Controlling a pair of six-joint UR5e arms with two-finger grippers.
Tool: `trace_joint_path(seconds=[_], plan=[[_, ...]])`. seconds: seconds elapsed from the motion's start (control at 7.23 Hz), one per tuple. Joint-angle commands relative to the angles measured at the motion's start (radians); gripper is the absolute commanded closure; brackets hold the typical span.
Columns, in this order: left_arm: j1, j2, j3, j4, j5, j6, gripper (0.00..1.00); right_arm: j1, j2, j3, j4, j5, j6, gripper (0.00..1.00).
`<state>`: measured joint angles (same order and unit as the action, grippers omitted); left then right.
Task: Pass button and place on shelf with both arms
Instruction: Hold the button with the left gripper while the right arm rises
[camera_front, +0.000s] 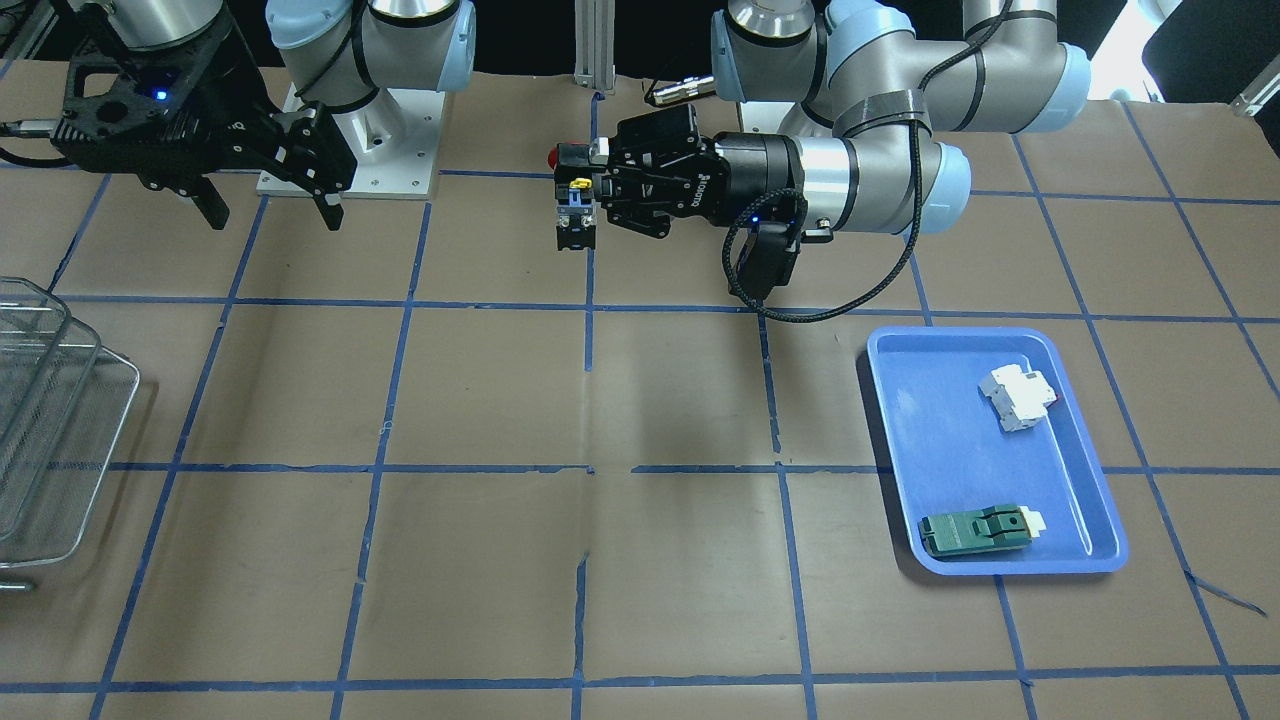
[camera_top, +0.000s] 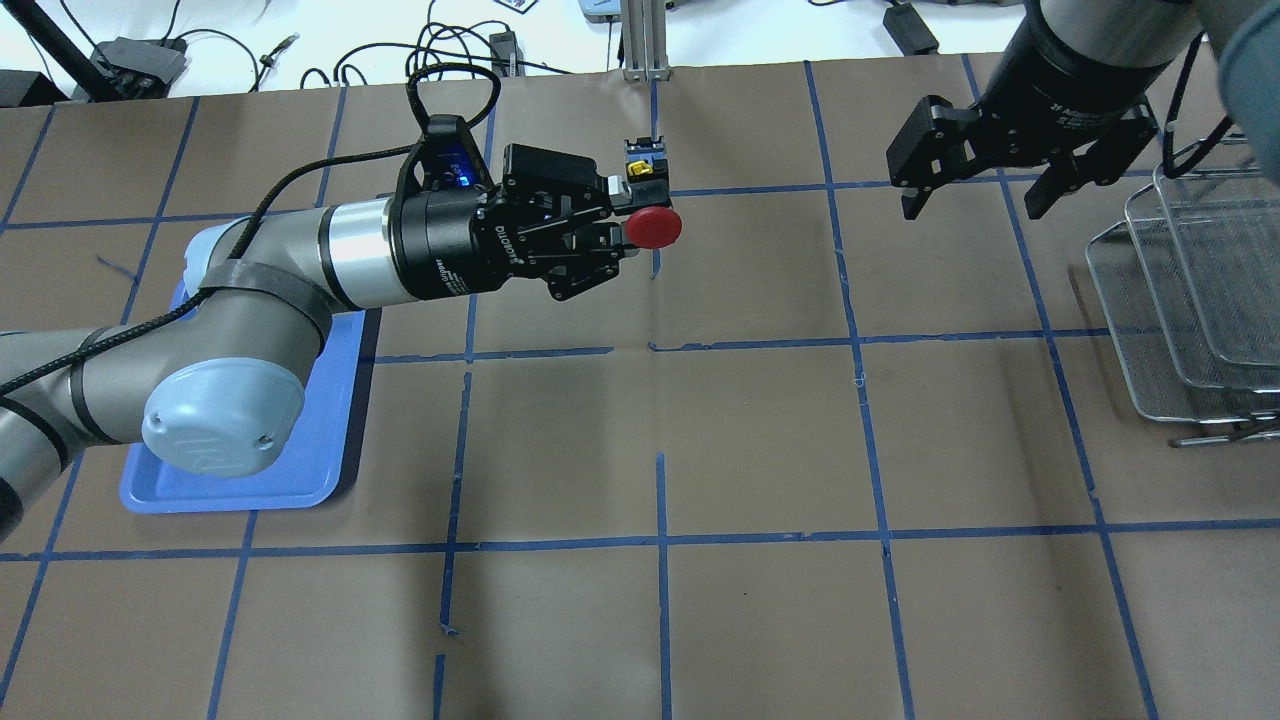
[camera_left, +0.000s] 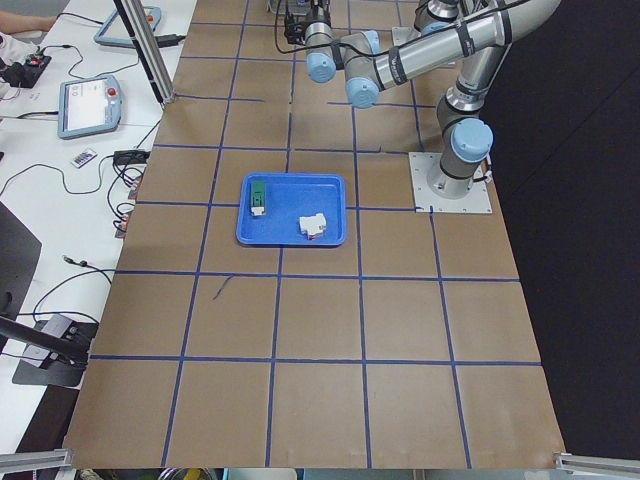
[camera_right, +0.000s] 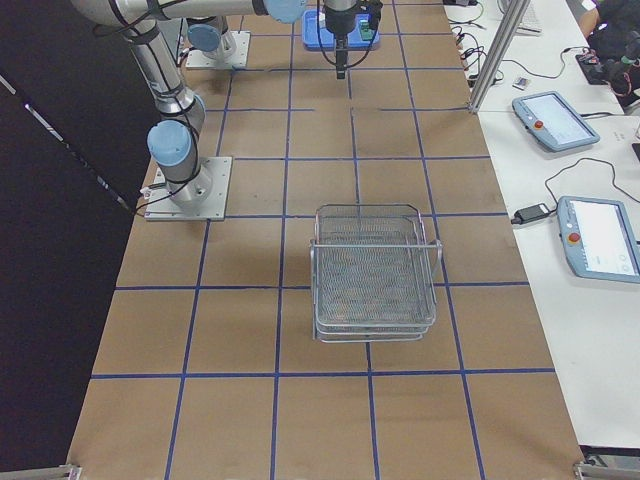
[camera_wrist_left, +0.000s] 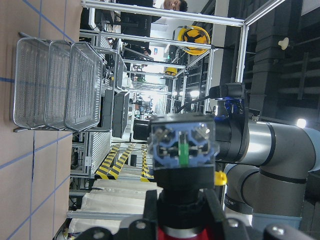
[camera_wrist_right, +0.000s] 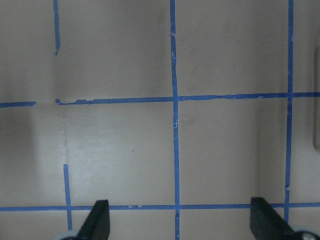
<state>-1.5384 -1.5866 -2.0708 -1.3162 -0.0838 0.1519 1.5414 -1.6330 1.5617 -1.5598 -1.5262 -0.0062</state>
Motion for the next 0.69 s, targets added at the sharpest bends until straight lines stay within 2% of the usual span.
trace_joint_path(seconds=[0.0, 0.55], plan=[[0.004, 0.000, 0.001, 0.000, -0.001, 0.000, 1.00, -0.004, -0.002, -0.002, 0.000, -0.002, -0.001, 0.00], [0.015, 0.004, -0.002, 0.000, -0.002, 0.000, 1.00, -0.023, 0.004, -0.037, -0.003, 0.004, -0.006, 0.00]])
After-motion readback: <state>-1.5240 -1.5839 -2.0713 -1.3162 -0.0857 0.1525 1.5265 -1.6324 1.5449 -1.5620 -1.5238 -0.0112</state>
